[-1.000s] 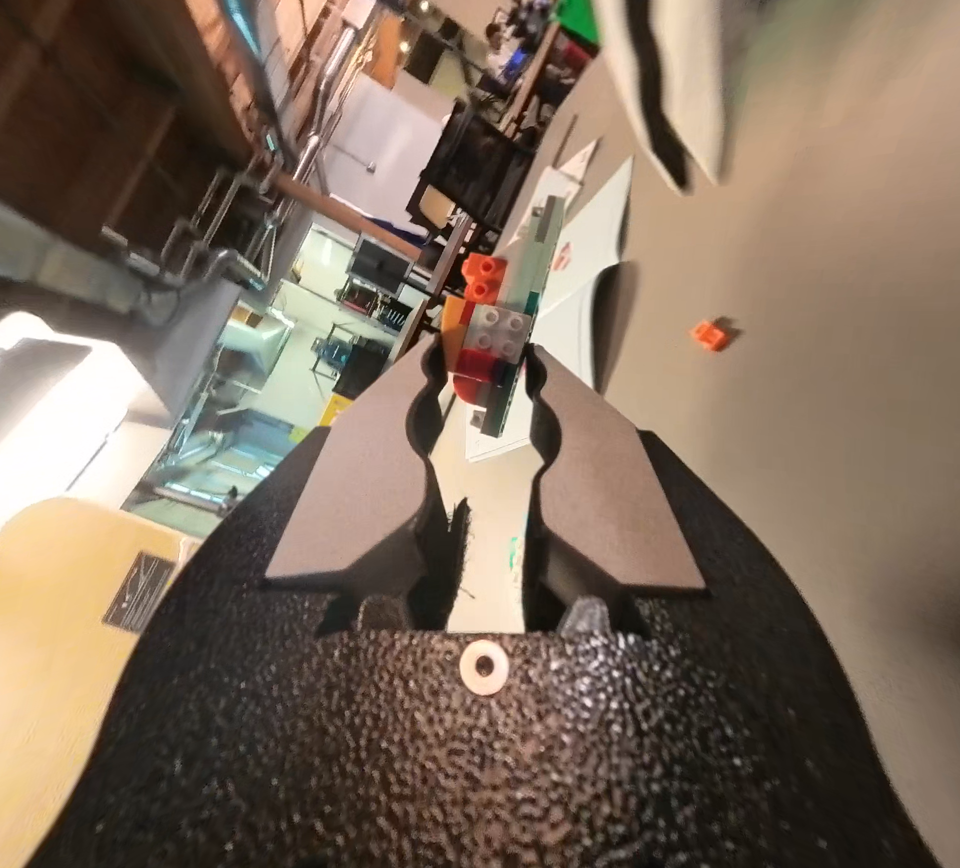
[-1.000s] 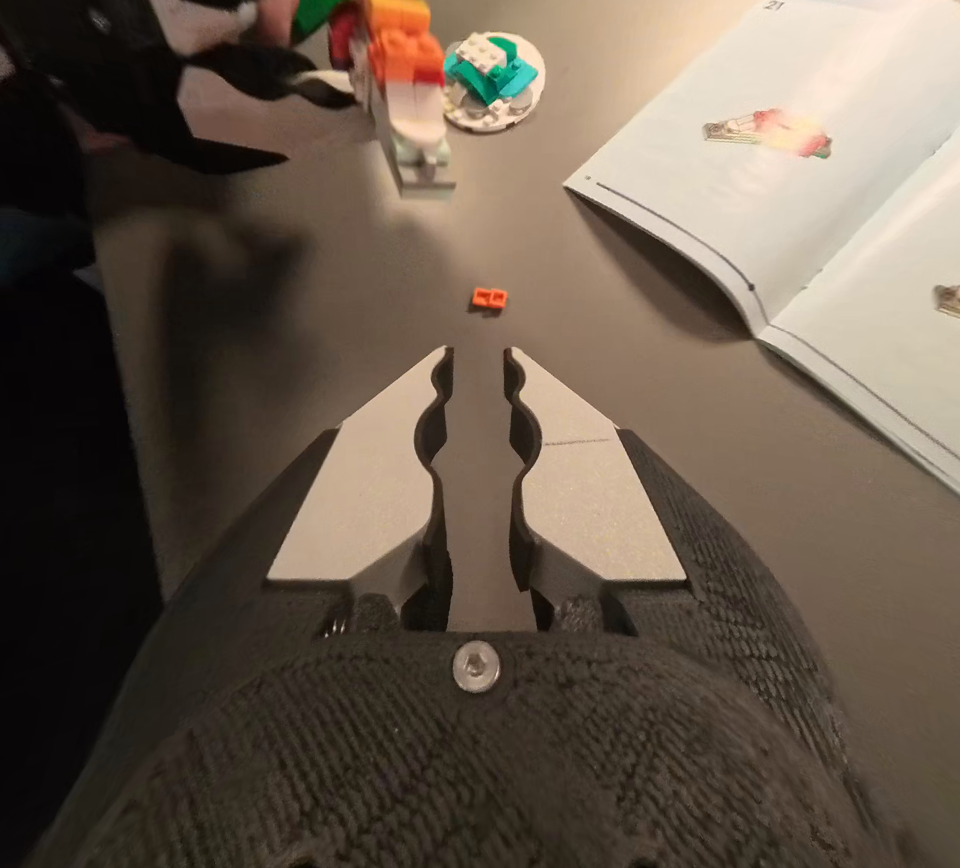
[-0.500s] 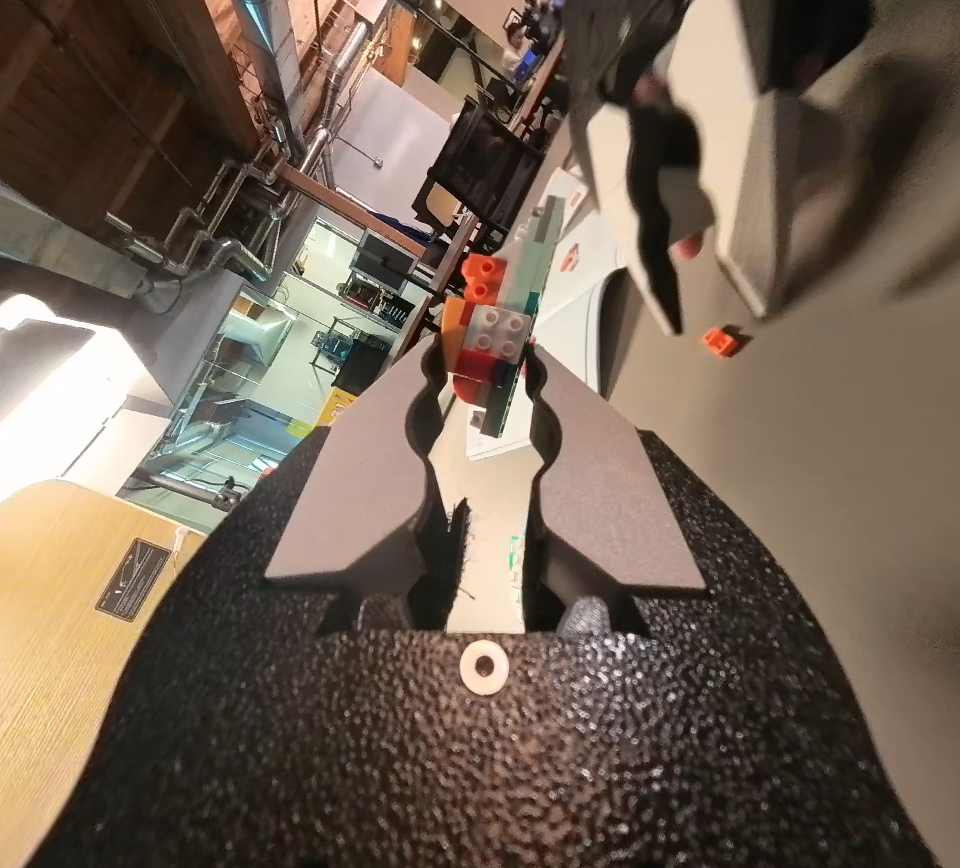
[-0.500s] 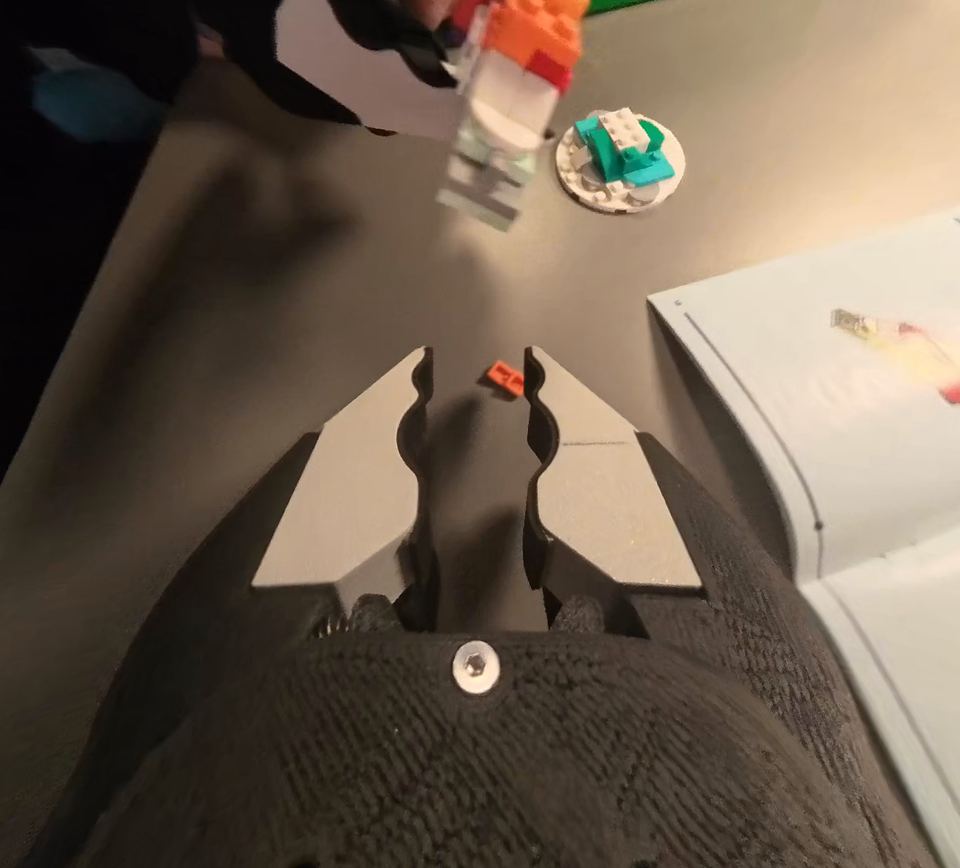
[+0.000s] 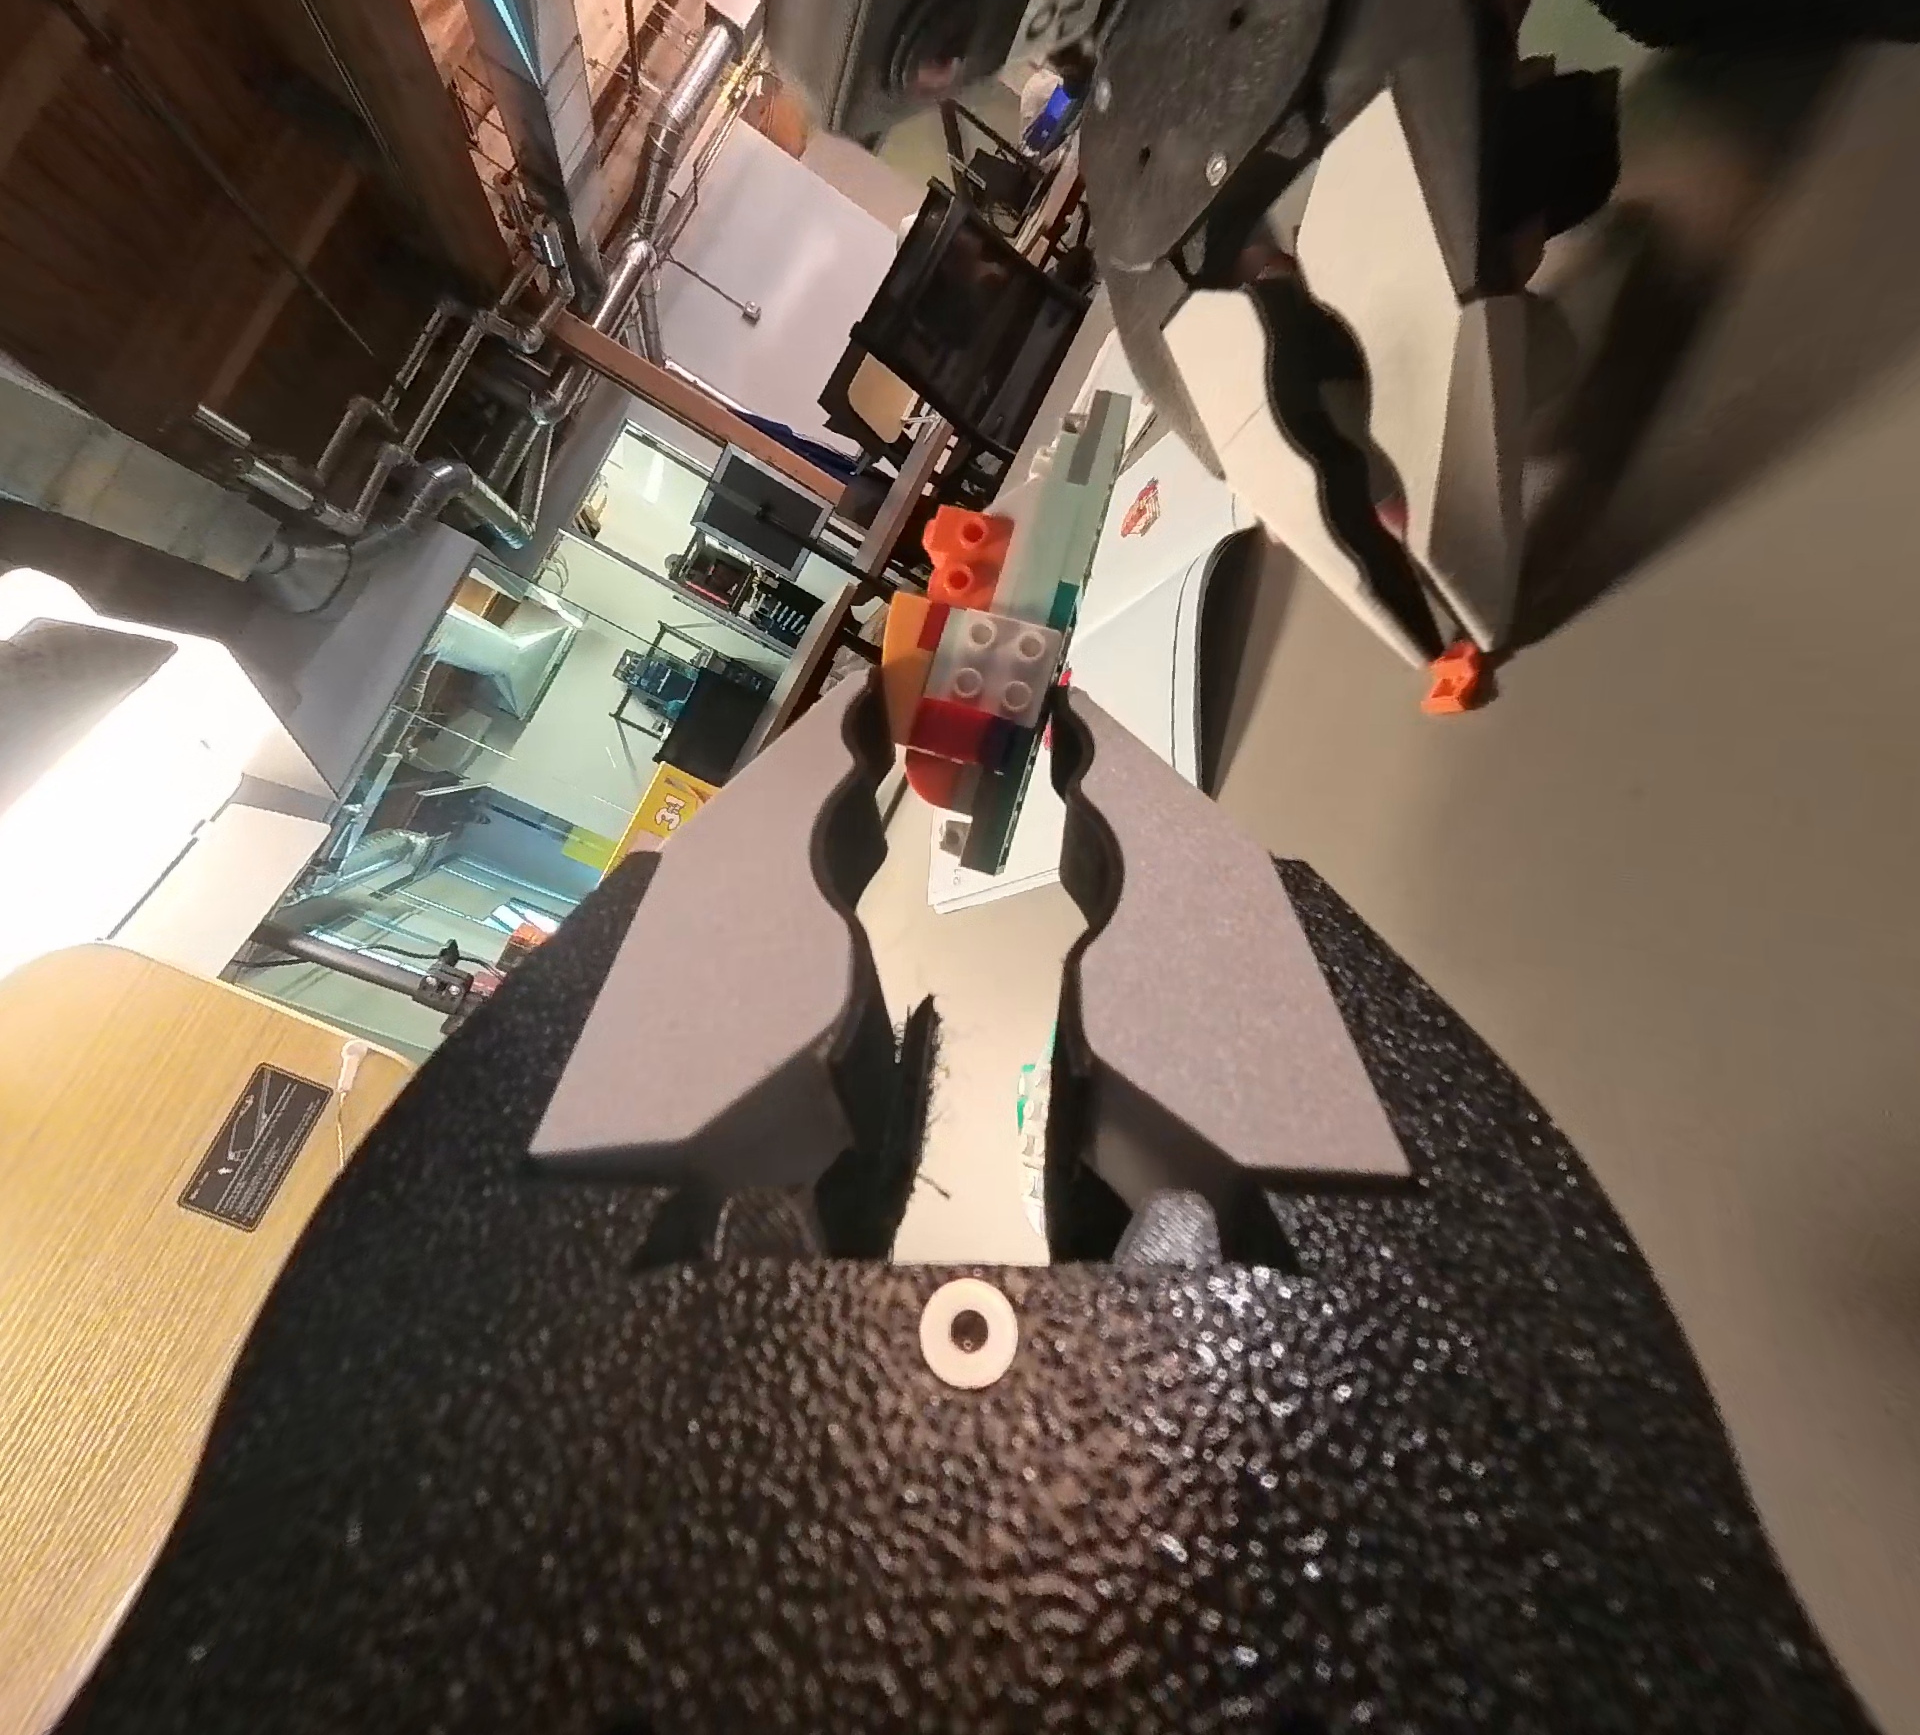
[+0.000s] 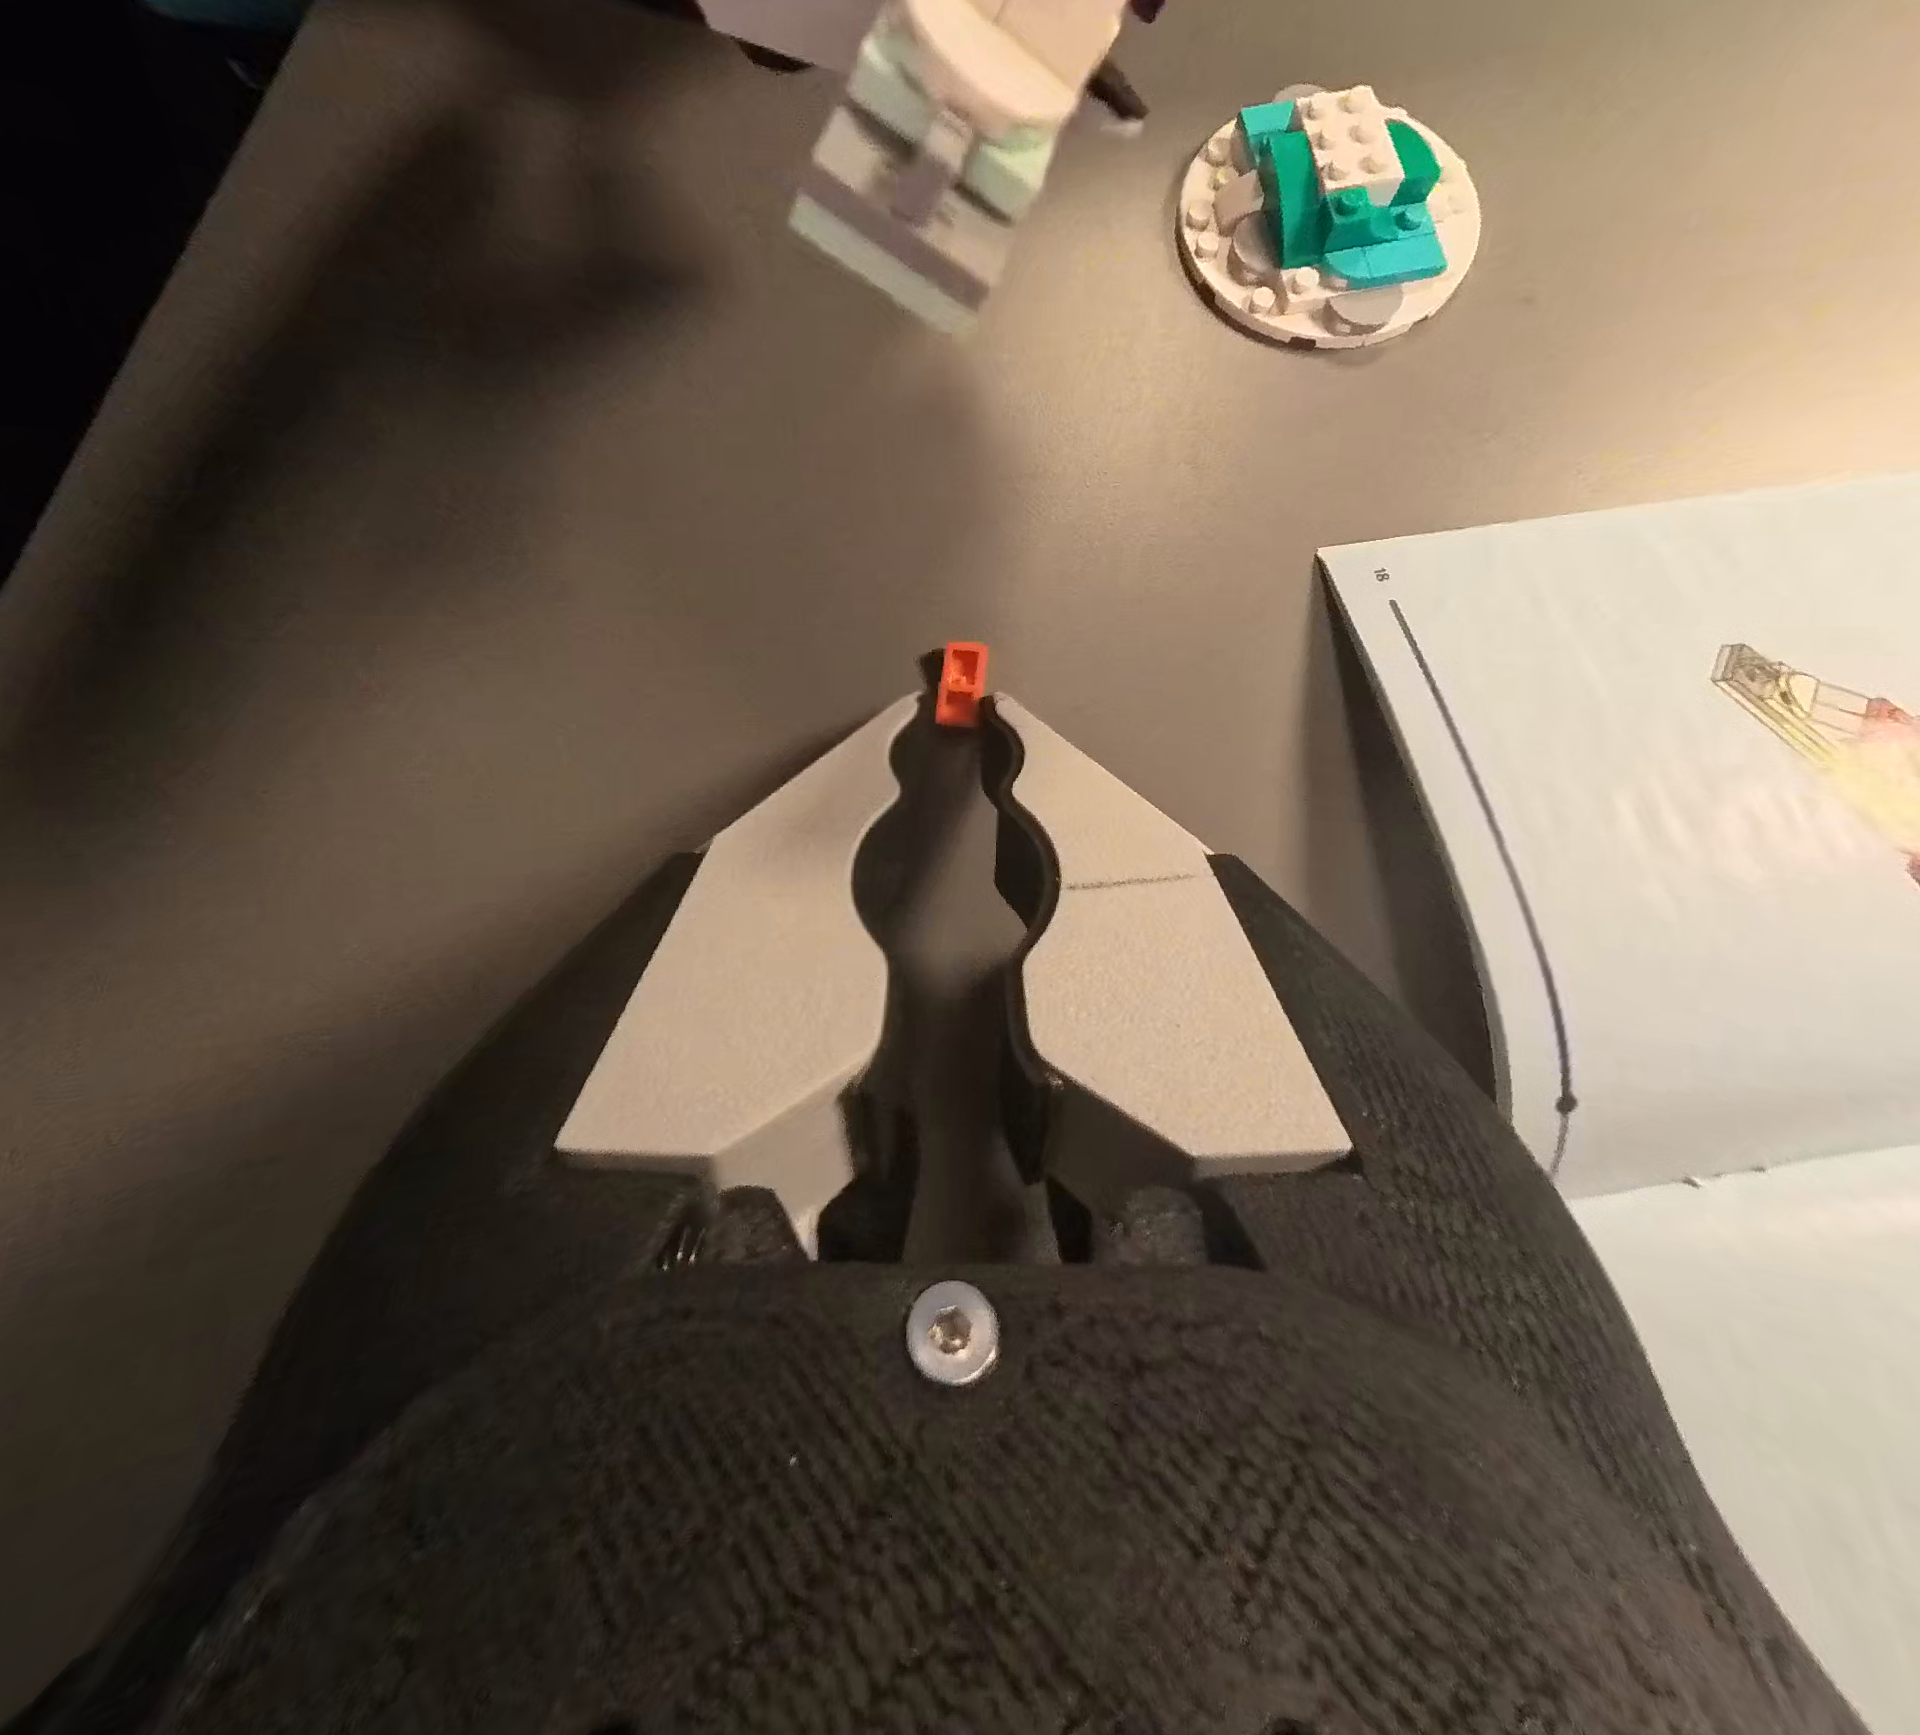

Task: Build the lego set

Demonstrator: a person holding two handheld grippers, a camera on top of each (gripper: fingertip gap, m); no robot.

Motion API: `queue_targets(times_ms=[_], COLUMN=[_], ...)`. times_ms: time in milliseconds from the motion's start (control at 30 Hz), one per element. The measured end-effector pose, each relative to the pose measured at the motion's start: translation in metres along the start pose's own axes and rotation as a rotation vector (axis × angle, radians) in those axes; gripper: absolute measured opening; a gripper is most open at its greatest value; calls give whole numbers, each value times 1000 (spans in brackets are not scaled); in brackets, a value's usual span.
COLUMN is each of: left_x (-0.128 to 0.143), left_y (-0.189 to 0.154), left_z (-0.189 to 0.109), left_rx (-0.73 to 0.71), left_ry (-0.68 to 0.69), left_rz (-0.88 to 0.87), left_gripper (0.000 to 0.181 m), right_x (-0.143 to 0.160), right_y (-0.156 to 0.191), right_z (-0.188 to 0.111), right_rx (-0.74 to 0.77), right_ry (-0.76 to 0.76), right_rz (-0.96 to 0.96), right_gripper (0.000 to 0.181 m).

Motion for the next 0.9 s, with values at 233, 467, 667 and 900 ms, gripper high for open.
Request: queue_targets(times_ms=[233, 467, 667, 900], left_x=[1, 2, 2, 1], left_y=[2, 9, 8, 6], left_z=[-1, -2, -3, -3], left_rx=[-13, -35, -28, -15], left_ry=[5, 16, 11, 8], left_rz=[-20, -72, -74, -70], left_gripper=[28, 28, 28, 28], right_x=[-7, 8, 16, 11], right_y=[10, 27, 39, 54], right_z=[-11, -7, -1, 0], right_rx=[375, 885, 832, 730], right_ry=[196, 746, 749, 759], right_rz=[-339, -1472, -1706, -1767], right_gripper=[6, 7, 6, 6])
Point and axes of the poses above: each gripper's, where its closed fingertips meet, z out along the fingers, x out of its underside, y = z × x across the jaws, the point moved 9 cm from there along -z, back along the fingers, and after that the axes turned 11 degrees about y, right-handed, at the moved point
